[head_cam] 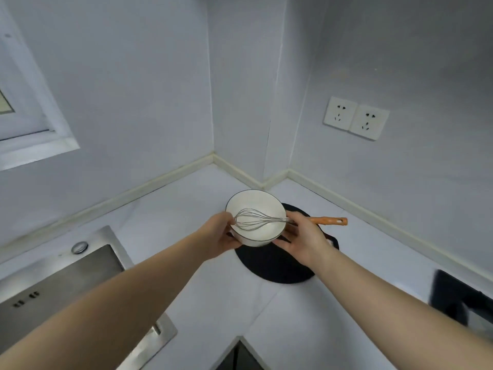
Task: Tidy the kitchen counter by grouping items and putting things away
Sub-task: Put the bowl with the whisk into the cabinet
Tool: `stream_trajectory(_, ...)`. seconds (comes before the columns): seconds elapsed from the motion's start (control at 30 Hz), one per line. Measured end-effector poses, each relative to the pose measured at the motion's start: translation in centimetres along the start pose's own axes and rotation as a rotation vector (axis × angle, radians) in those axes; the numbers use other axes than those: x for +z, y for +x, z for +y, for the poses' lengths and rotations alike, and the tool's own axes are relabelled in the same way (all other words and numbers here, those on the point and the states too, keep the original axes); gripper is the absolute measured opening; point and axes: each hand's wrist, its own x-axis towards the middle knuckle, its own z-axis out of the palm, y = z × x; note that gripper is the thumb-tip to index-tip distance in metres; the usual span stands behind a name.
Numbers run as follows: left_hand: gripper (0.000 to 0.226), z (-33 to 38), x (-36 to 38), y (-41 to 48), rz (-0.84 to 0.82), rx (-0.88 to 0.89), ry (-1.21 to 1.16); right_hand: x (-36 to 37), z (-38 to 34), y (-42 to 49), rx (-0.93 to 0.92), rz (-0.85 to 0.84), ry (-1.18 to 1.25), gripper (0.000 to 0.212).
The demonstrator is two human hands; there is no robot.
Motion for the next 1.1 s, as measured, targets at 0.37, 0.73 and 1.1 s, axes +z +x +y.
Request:
stream_trajectory(0.37, 0.021, 7.0, -3.6, 13.4, 0.027, -0.07, 0.219, 6.2, -0.6, 13.8, 0.057, 0.051, 0.023, 0.02)
stream_trajectory(0.73, 0.022, 8.7, -5.9, 22.9, 0.115, -0.045, 0.344, 8.4, -0.2, 24.1, 0.15, 0.048, -0.023, 0.008)
stream_trajectory(1.1, 0.022, 6.8, -7.1, 25.8, 0.158, -0.107, 0.242, 8.1, 1.4, 27.7, 0.193, 0.073, -0.074, 0.003)
